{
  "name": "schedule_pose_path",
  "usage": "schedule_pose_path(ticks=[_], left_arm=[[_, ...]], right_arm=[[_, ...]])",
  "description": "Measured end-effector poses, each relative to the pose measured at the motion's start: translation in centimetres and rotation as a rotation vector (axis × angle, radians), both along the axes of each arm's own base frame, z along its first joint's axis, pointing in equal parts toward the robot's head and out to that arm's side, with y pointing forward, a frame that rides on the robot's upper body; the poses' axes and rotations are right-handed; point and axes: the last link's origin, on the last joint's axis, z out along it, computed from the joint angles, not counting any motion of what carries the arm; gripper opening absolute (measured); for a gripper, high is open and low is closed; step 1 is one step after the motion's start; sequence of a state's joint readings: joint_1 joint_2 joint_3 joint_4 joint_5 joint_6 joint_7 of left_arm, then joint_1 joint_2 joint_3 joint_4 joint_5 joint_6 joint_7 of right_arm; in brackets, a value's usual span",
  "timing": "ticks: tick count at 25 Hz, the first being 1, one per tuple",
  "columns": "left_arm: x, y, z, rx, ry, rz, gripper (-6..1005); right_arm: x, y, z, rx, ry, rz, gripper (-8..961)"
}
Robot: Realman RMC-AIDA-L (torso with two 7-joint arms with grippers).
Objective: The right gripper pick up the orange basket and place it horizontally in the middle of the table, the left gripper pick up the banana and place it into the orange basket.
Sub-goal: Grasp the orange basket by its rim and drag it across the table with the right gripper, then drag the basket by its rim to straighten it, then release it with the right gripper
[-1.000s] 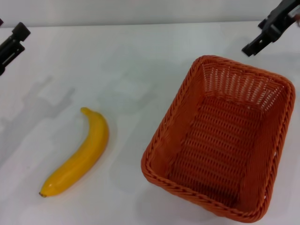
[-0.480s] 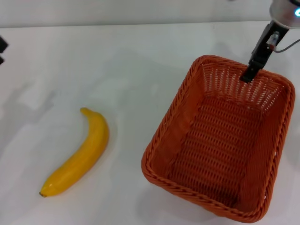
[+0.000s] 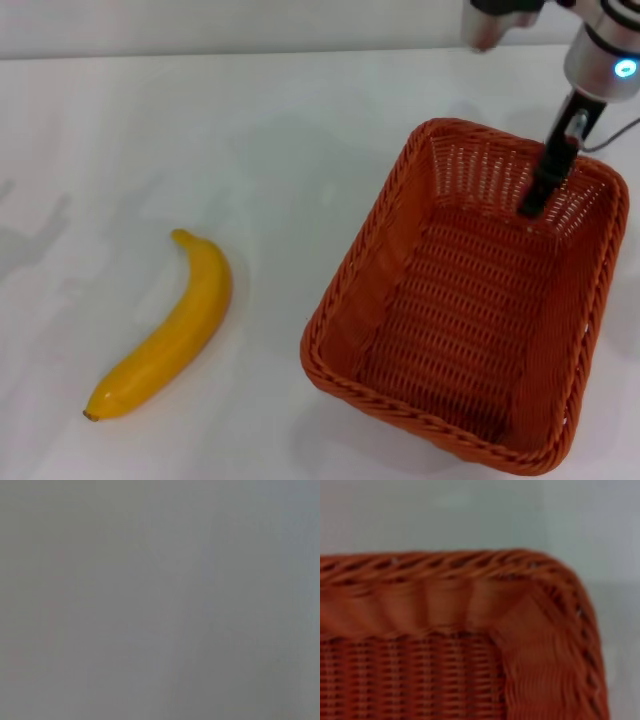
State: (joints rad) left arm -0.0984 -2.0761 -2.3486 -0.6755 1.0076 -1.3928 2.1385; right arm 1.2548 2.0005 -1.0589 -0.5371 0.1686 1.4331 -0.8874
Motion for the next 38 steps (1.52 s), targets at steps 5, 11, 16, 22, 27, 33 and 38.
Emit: schedule_pose_path(ticks=[5, 11, 16, 22, 27, 33, 38], left_arm=[[0.2, 0.2, -0.2, -0.003, -0.007, -0.004, 846], [0.2, 0.2, -0.5, -0.013, -0.018, -0.003, 846], [-0.1, 0.0, -0.7, -0.015, -0.031, 0.005, 845], [-0.1, -0.1, -0.7, -0.013, -0.029, 0.005, 845], [0.0, 0.0, -0.6, -0.012, -0.027, -0.001, 845], [0.2, -0.1, -0.3, -0.001, -0.022, -0.020, 846], [-0.1, -0.4, 0.5, 0.030, -0.022, -0.010, 845]], right_arm=[[1.2, -0.2, -0.3, -0.005, -0.022, -0.007, 857], [1.2, 0.3, 0.0, 0.029, -0.016, 0.011, 847], [0.9, 0.2, 0.1, 0.016, -0.022, 0.029, 579], [0.3, 0.3, 0.4, 0.026, -0.023, 0.037, 413], [-0.1, 0.9, 1.4, 0.106, -0.015, 0.003, 342], [0.9, 1.7, 4.5, 0.296, 0.046, -0.164, 286], [3.7, 0.7, 7.5, 0.430, 0.140, -0.368, 266]])
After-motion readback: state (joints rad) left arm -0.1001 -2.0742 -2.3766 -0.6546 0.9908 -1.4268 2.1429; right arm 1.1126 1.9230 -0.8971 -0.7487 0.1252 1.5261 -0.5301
